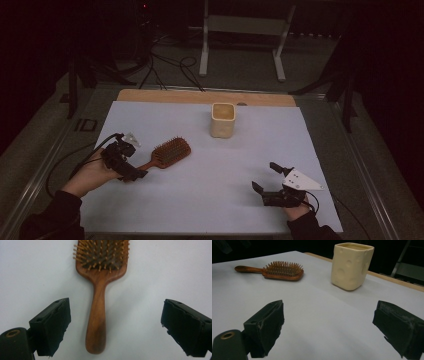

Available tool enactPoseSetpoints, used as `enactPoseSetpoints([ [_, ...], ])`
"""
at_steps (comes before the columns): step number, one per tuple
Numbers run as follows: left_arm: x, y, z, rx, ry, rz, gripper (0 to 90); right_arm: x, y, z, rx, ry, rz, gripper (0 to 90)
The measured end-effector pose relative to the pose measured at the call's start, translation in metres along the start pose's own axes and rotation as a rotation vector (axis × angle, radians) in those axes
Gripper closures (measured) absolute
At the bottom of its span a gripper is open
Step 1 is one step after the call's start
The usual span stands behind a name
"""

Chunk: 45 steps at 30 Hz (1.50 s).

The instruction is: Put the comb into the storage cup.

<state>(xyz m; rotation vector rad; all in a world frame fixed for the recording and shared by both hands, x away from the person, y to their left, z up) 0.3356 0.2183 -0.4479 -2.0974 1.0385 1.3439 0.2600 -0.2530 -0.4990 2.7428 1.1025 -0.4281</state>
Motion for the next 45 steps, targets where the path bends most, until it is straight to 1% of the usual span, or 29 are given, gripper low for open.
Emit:
enactPoseSetpoints([
  [2, 0.001, -0.002, -0.001, 0.005, 0.011, -0.003, 7.2, 0.0, 0.0, 0.0, 0.003, -0.002, 0.001, 9.0],
  [3, 0.001, -0.003, -0.002, 0.008, 0.008, 0.002, 4.9, 0.0, 0.0, 0.0, 0.002, -0.001, 0.001, 9.0],
  [5, 0.003, -0.005, -0.002, 0.025, 0.012, -0.013, 1.3, 0.0, 0.0, 0.0, 0.001, 0.003, -0.001, 9.0],
  [6, 0.004, -0.006, -0.002, 0.027, 0.014, -0.013, 0.1, 0.0, 0.0, 0.0, -0.001, 0.0, 0.0, 9.1],
  [9, 0.007, -0.008, -0.002, 0.04, 0.014, -0.008, 0.0, 0.0, 0.0, 0.0, 0.002, 0.001, -0.001, 9.0],
  [11, 0.01, -0.01, -0.002, 0.049, 0.016, -0.016, 0.0, 0.0, 0.0, 0.0, -0.003, 0.001, 0.0, 9.0],
  [13, 0.013, -0.011, -0.003, 0.052, 0.012, -0.012, 0.0, 0.001, 0.0, 0.0, 0.002, -0.002, -0.002, 9.0],
  [15, 0.017, -0.011, -0.005, 0.06, 0.002, -0.004, 0.0, 0.0, -0.001, 0.0, -0.001, 0.003, -0.002, 9.0],
  [19, 0.026, -0.012, -0.007, 0.081, -0.021, -0.01, 0.0, 0.001, 0.0, 0.0, 0.002, -0.001, -0.003, 9.0],
  [20, 0.028, -0.012, -0.007, 0.086, -0.021, -0.004, 0.0, 0.001, 0.0, 0.0, -0.001, 0.002, -0.002, 9.0],
  [22, 0.032, -0.013, -0.008, 0.082, -0.025, -0.011, 0.2, 0.001, 0.0, 0.0, -0.004, 0.001, -0.002, 9.0],
  [24, 0.035, -0.013, -0.009, 0.081, -0.032, -0.007, 4.1, 0.0, 0.0, 0.0, -0.001, -0.001, -0.004, 9.0],
  [27, 0.041, -0.015, -0.009, 0.082, -0.05, -0.004, 4.9, 0.0, 0.0, 0.0, -0.002, 0.001, -0.002, 9.0],
  [31, 0.047, -0.016, -0.011, 0.088, -0.056, 0.0, 9.6, 0.0, 0.0, 0.0, -0.005, 0.002, -0.004, 9.0],
  [32, 0.049, -0.017, -0.011, 0.088, -0.068, 0.006, 11.0, 0.001, 0.0, 0.0, -0.005, 0.002, -0.005, 9.0],
  [34, 0.054, -0.017, -0.011, 0.09, -0.084, 0.006, 14.1, 0.001, 0.0, 0.0, -0.003, -0.001, -0.005, 9.0],
  [37, 0.059, -0.019, -0.011, 0.081, -0.11, 0.012, 16.3, 0.0, -0.001, 0.0, -0.001, 0.003, -0.003, 9.1],
  [39, 0.062, -0.019, -0.011, 0.071, -0.125, 0.0, 17.5, 0.0, 0.0, 0.0, -0.001, 0.0, -0.002, 9.1],
  [40, 0.064, -0.019, -0.011, 0.076, -0.131, 0.002, 18.5, 0.0, 0.0, 0.0, 0.0, -0.001, -0.004, 9.1],
  [42, 0.066, -0.019, -0.011, 0.083, -0.147, -0.009, 20.7, 0.0, -0.001, 0.0, 0.001, 0.002, -0.006, 9.0],
  [43, 0.067, -0.019, -0.012, 0.074, -0.147, -0.001, 22.9, 0.0, -0.001, -0.001, 0.005, 0.005, -0.009, 9.0],
  [44, 0.068, -0.02, -0.012, 0.06, -0.156, 0.01, 24.7, 0.0, -0.001, -0.001, 0.009, 0.009, -0.011, 9.0],
  [45, 0.068, -0.02, -0.013, 0.051, -0.16, 0.001, 26.5, 0.0, -0.001, -0.001, 0.009, 0.01, -0.009, 9.0],
])
Point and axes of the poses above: each handheld gripper's, and its own axes: x roughly forward along the jaws, z roughly out of its underside, y roughly to its right, the point moved 2 cm from there along x, roughly forward along the jaws
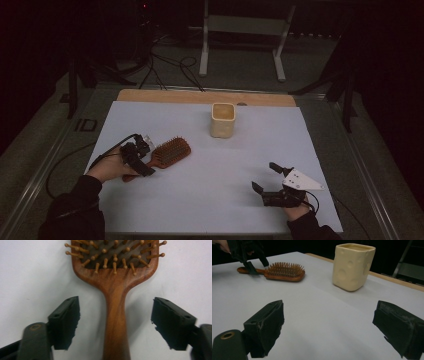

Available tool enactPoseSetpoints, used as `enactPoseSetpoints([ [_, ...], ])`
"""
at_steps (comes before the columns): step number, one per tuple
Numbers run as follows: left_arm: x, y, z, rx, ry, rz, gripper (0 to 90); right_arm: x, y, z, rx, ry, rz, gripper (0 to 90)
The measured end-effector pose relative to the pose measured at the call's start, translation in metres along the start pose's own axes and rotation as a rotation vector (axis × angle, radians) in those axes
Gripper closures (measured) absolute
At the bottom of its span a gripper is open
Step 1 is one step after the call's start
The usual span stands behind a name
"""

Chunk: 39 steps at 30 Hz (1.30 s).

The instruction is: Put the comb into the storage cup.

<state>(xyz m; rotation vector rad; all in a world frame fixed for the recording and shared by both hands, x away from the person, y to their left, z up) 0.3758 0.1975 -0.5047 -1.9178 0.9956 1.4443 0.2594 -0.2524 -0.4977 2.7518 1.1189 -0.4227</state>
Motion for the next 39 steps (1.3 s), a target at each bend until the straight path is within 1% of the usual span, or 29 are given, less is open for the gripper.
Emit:
enactPoseSetpoints([
  [1, 0.0, 0.0, -0.001, 0.003, 0.005, -0.001, 29.5, 0.0, 0.0, 0.0, -0.001, 0.001, -0.001, 9.0],
  [2, 0.0, 0.0, -0.002, 0.006, 0.001, 0.003, 31.9, 0.0, 0.0, 0.0, -0.001, 0.001, -0.001, 9.1],
  [5, 0.001, -0.001, -0.005, 0.005, -0.023, -0.005, 35.7, 0.0, 0.001, 0.001, -0.002, -0.005, 0.002, 9.0],
  [6, 0.001, 0.0, -0.006, 0.007, -0.028, -0.007, 38.5, 0.0, 0.001, 0.001, -0.002, -0.004, 0.002, 9.1],
  [7, 0.002, -0.001, -0.007, 0.012, -0.037, -0.014, 39.2, 0.0, 0.001, 0.001, -0.004, -0.002, 0.003, 9.0],
  [9, 0.002, -0.001, -0.007, 0.018, -0.042, -0.005, 44.3, 0.0, 0.0, 0.001, -0.007, -0.003, 0.002, 9.0],
  [10, 0.002, -0.001, -0.008, 0.02, -0.048, -0.007, 44.8, 0.0, 0.001, 0.001, -0.006, -0.006, 0.003, 9.0],
  [11, 0.003, -0.002, -0.008, 0.018, -0.053, 0.0, 48.0, 0.0, 0.001, 0.001, -0.002, -0.007, 0.003, 9.1],
  [15, 0.006, -0.004, -0.008, 0.016, -0.078, -0.008, 50.3, 0.0, 0.001, 0.001, -0.006, -0.004, 0.002, 9.1],
  [16, 0.006, -0.003, -0.008, 0.019, -0.078, 0.001, 52.2, 0.0, 0.001, 0.001, -0.004, -0.005, 0.002, 9.0],
  [17, 0.007, -0.004, -0.008, 0.025, -0.088, -0.001, 52.5, 0.0, 0.001, 0.001, -0.004, -0.006, 0.002, 9.1],
  [18, 0.008, -0.004, -0.009, 0.017, -0.085, 0.003, 54.0, 0.0, 0.001, 0.001, -0.005, -0.002, 0.003, 9.0],
  [19, 0.008, -0.004, -0.009, 0.024, -0.088, 0.007, 55.0, 0.0, 0.001, 0.001, -0.005, -0.001, 0.002, 9.0],
  [20, 0.008, -0.004, -0.01, 0.022, -0.092, 0.01, 55.8, 0.0, 0.001, 0.001, -0.005, -0.005, 0.002, 9.0],
  [22, 0.008, -0.005, -0.012, 0.027, -0.1, 0.014, 60.3, 0.0, 0.001, 0.001, 0.0, -0.008, 0.001, 9.0],
  [26, 0.009, -0.005, -0.015, 0.023, -0.128, 0.018, 61.8, 0.0, 0.001, 0.001, -0.007, -0.006, 0.002, 9.1],
  [28, 0.009, -0.005, -0.017, 0.03, -0.15, 0.016, 62.8, 0.0, 0.001, 0.001, -0.004, -0.008, 0.001, 9.1],
  [29, 0.01, -0.004, -0.018, 0.023, -0.156, 0.015, 63.5, 0.0, 0.0, 0.001, -0.006, -0.005, 0.001, 9.0],
  [30, 0.01, -0.004, -0.019, 0.028, -0.167, 0.013, 65.0, 0.0, 0.0, 0.001, -0.007, -0.003, 0.0, 9.1],
  [31, 0.01, -0.004, -0.021, 0.011, -0.177, 0.013, 66.6, 0.0, 0.0, 0.001, -0.009, -0.005, 0.001, 9.1],
  [33, 0.011, -0.004, -0.023, -0.009, -0.192, 0.008, 68.6, 0.0, 0.0, 0.001, -0.007, -0.006, -0.001, 9.0],
  [35, 0.011, -0.002, -0.025, -0.002, -0.217, 0.002, 71.1, 0.0, 0.0, 0.0, -0.007, -0.003, -0.001, 9.0],
  [37, 0.012, -0.001, -0.027, -0.002, -0.229, -0.004, 71.8, 0.0, 0.0, 0.001, -0.007, -0.003, -0.001, 9.0],
  [39, 0.012, -0.002, -0.026, -0.008, -0.223, -0.002, 72.3, 0.0, 0.0, 0.001, -0.007, -0.003, -0.001, 9.1],
])
Point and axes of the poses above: each handheld gripper's, and its own axes: x roughly forward along the jaws, z roughly out of its underside, y roughly to its right, the point moved 2 cm from there along x, roughly forward along the jaws
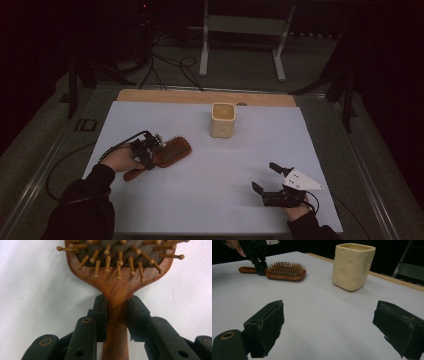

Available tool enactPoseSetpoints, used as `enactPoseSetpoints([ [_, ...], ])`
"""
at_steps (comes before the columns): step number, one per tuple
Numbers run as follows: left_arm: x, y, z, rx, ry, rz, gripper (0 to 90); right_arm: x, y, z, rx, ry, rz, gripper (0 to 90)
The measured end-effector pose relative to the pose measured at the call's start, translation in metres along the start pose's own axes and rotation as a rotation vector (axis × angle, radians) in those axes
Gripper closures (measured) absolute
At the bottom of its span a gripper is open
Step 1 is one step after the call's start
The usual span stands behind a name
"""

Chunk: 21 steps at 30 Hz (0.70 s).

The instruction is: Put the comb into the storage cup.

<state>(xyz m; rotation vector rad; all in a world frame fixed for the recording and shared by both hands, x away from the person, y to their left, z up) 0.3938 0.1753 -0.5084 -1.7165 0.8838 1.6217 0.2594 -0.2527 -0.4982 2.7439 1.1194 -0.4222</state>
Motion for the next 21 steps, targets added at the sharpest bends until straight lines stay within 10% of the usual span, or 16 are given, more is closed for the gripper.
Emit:
enactPoseSetpoints([
  [21, -0.002, 0.008, 0.022, -0.06, 0.183, -0.052, 73.7, 0.0, 0.001, 0.0, 0.005, -0.001, 0.004, 9.0],
])
Point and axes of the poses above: each handheld gripper's, and its own axes: x roughly forward along the jaws, z roughly out of its underside, y roughly to its right, the point moved 2 cm from there along x, roughly forward along the jaws
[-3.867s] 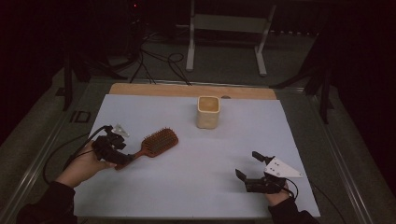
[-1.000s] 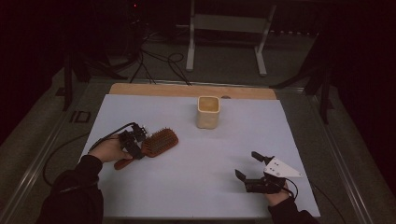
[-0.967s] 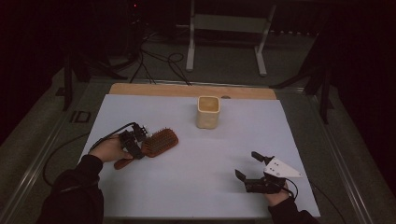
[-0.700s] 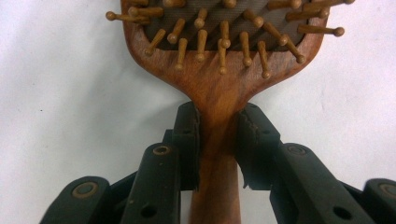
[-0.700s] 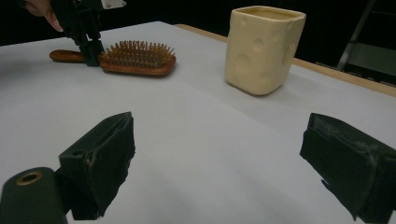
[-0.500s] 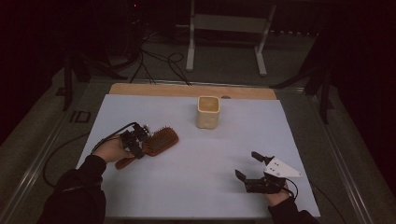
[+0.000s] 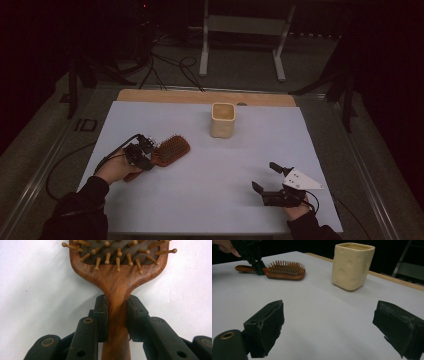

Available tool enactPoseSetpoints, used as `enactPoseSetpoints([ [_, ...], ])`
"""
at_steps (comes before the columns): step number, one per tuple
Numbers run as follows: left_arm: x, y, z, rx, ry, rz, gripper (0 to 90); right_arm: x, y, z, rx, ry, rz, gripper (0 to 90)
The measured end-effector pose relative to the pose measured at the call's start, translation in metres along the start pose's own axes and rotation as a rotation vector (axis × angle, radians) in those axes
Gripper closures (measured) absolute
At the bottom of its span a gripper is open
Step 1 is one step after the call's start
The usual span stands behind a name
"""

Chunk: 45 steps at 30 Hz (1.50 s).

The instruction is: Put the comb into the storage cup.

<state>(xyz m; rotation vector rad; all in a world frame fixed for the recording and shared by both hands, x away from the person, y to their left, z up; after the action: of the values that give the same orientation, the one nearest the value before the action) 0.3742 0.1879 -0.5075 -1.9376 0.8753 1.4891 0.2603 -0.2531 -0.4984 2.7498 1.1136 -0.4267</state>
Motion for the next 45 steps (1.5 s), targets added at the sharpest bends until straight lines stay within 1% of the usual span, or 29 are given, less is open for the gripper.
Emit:
enactPoseSetpoints([
  [2, -0.002, 0.002, 0.001, 0.002, 0.02, -0.014, 73.6, 0.0, 0.0, 0.0, -0.002, 0.003, 0.0, 9.1],
  [3, -0.003, 0.002, 0.001, -0.012, 0.033, -0.01, 73.6, 0.0, 0.0, 0.0, -0.002, -0.001, 0.001, 9.1],
  [4, -0.004, 0.003, 0.001, -0.011, 0.045, -0.019, 73.6, 0.0, 0.0, 0.0, 0.002, -0.003, -0.001, 9.1],
  [5, -0.006, 0.003, 0.001, -0.032, 0.061, -0.018, 73.6, 0.0, 0.0, 0.0, 0.003, -0.004, -0.001, 9.1],
  [6, -0.009, 0.003, 0.001, -0.027, 0.078, -0.015, 73.6, 0.0, 0.0, 0.0, -0.001, -0.001, 0.001, 9.0],
  [7, -0.011, 0.004, 0.001, -0.036, 0.091, -0.013, 73.6, 0.0, 0.0, 0.0, -0.003, 0.001, 0.001, 9.1],
  [13, -0.022, 0.006, 0.002, -0.049, 0.168, -0.024, 73.5, 0.0, 0.0, 0.0, -0.002, 0.001, 0.001, 9.1],
  [14, -0.023, 0.006, 0.002, -0.061, 0.182, -0.016, 73.5, 0.0, 0.0, 0.0, -0.002, -0.002, 0.001, 9.1],
  [17, -0.028, 0.009, 0.003, -0.056, 0.236, -0.012, 73.5, 0.0, 0.0, 0.0, -0.002, 0.001, 0.0, 9.0],
  [19, -0.031, 0.011, 0.002, -0.065, 0.255, -0.004, 73.5, 0.0, 0.0, 0.0, -0.001, 0.0, 0.0, 9.1],
  [20, -0.032, 0.014, 0.002, -0.058, 0.268, -0.016, 73.5, 0.0, 0.0, 0.0, 0.004, -0.003, -0.001, 9.1],
  [22, -0.035, 0.018, 0.001, -0.047, 0.288, -0.015, 73.4, 0.001, 0.0, 0.0, 0.0, -0.002, 0.0, 9.1],
  [24, -0.038, 0.021, 0.001, -0.056, 0.315, -0.003, 73.5, 0.001, 0.0, 0.0, -0.002, -0.001, 0.0, 9.1],
  [25, -0.04, 0.024, 0.0, -0.05, 0.334, -0.018, 73.4, 0.001, 0.0, 0.0, -0.001, -0.002, -0.001, 9.1],
  [26, -0.041, 0.026, -0.001, -0.055, 0.348, -0.016, 73.4, 0.001, 0.0, 0.0, 0.0, -0.002, -0.002, 9.1],
  [29, -0.044, 0.032, -0.003, -0.051, 0.389, -0.001, 73.5, 0.001, 0.0, 0.0, -0.003, -0.002, 0.001, 9.1],
  [30, -0.045, 0.035, -0.004, -0.05, 0.404, -0.005, 73.4, 0.001, 0.0, 0.0, 0.0, -0.002, -0.001, 9.1],
  [31, -0.046, 0.036, -0.005, -0.05, 0.405, 0.007, 73.4, 0.001, -0.001, 0.0, 0.004, -0.004, -0.002, 9.0],
  [32, -0.046, 0.038, -0.006, -0.031, 0.409, 0.004, 73.5, 0.001, -0.001, 0.0, 0.004, -0.004, -0.002, 9.0],
  [33, -0.046, 0.041, -0.007, -0.032, 0.413, 0.01, 73.4, 0.001, -0.001, 0.0, -0.002, -0.003, -0.002, 9.1],
  [34, -0.046, 0.044, -0.008, -0.017, 0.42, 0.003, 73.5, 0.001, -0.001, 0.0, -0.005, -0.002, -0.002, 9.1],
  [36, -0.046, 0.047, -0.009, -0.024, 0.435, 0.013, 73.4, 0.001, -0.001, 0.0, 0.0, -0.004, -0.001, 9.1],
  [37, -0.046, 0.05, -0.01, -0.021, 0.457, 0.008, 73.4, 0.001, -0.001, 0.0, 0.003, -0.005, -0.001, 9.1],
  [38, -0.047, 0.051, -0.01, -0.02, 0.464, 0.018, 73.4, 0.001, 0.0, 0.0, 0.001, -0.003, 0.001, 9.1],
  [40, -0.049, 0.056, -0.011, -0.015, 0.489, 0.014, 73.4, 0.001, 0.0, 0.001, -0.001, -0.006, 0.001, 9.1],
  [42, -0.051, 0.062, -0.012, -0.013, 0.523, 0.023, 73.4, 0.002, 0.0, 0.001, -0.002, -0.008, 0.0, 9.1],
  [43, -0.052, 0.064, -0.013, -0.013, 0.529, 0.033, 73.4, 0.002, -0.001, 0.001, -0.004, -0.009, -0.001, 9.1],
  [44, -0.053, 0.067, -0.014, 0.003, 0.539, 0.032, 73.4, 0.002, -0.001, 0.001, -0.006, -0.011, 0.0, 9.1],
  [45, -0.053, 0.07, -0.016, 0.003, 0.551, 0.037, 73.4, 0.002, -0.001, 0.001, -0.01, -0.01, 0.0, 9.1],
])
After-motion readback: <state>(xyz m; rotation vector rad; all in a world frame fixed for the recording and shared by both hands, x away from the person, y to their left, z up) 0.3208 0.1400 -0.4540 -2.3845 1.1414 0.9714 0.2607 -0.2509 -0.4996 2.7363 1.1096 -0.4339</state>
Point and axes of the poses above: each handheld gripper's, and its own axes: x roughly forward along the jaws, z roughly out of its underside, y roughly to its right, the point moved 2 cm from there along x, roughly forward along the jaws
